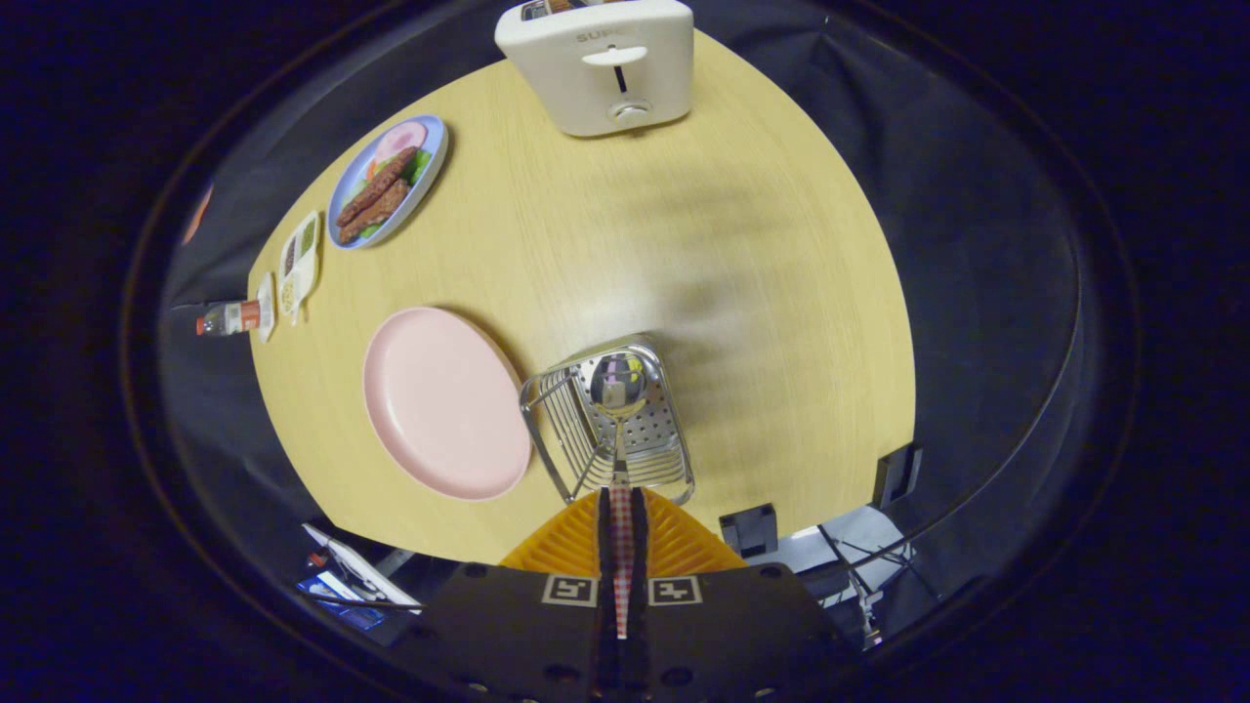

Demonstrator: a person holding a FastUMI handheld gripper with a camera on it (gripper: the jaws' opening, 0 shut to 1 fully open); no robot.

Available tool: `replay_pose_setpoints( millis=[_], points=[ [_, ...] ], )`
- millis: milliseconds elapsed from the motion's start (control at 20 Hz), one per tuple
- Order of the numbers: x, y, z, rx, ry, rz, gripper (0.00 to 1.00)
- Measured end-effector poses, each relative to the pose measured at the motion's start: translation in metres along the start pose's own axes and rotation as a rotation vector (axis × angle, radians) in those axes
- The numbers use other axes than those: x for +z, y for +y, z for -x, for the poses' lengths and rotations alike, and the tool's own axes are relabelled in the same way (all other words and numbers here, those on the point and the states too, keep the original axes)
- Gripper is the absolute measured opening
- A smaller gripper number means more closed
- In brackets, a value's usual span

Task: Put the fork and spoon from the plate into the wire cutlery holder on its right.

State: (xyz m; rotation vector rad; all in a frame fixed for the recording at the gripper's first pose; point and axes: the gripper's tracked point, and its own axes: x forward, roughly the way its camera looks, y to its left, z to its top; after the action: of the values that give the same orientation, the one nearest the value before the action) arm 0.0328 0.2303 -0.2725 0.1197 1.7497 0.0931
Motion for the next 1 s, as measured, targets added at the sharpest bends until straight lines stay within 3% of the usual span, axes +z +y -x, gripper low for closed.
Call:
replay_pose_setpoints(
  millis=[250, 600, 750, 900, 1000],
  points=[
    [0.002, 0.012, -0.004, 0.051, 0.003, -0.010, 0.09],
    [0.010, 0.032, 0.013, 0.184, -0.106, 0.036, 0.37],
    [0.020, 0.042, 0.036, 0.257, -0.271, 0.058, 0.58],
    [0.026, 0.049, 0.074, 0.340, -0.526, 0.076, 0.79],
    [0.023, 0.046, 0.097, 0.375, -0.715, 0.121, 0.82]
  ],
)
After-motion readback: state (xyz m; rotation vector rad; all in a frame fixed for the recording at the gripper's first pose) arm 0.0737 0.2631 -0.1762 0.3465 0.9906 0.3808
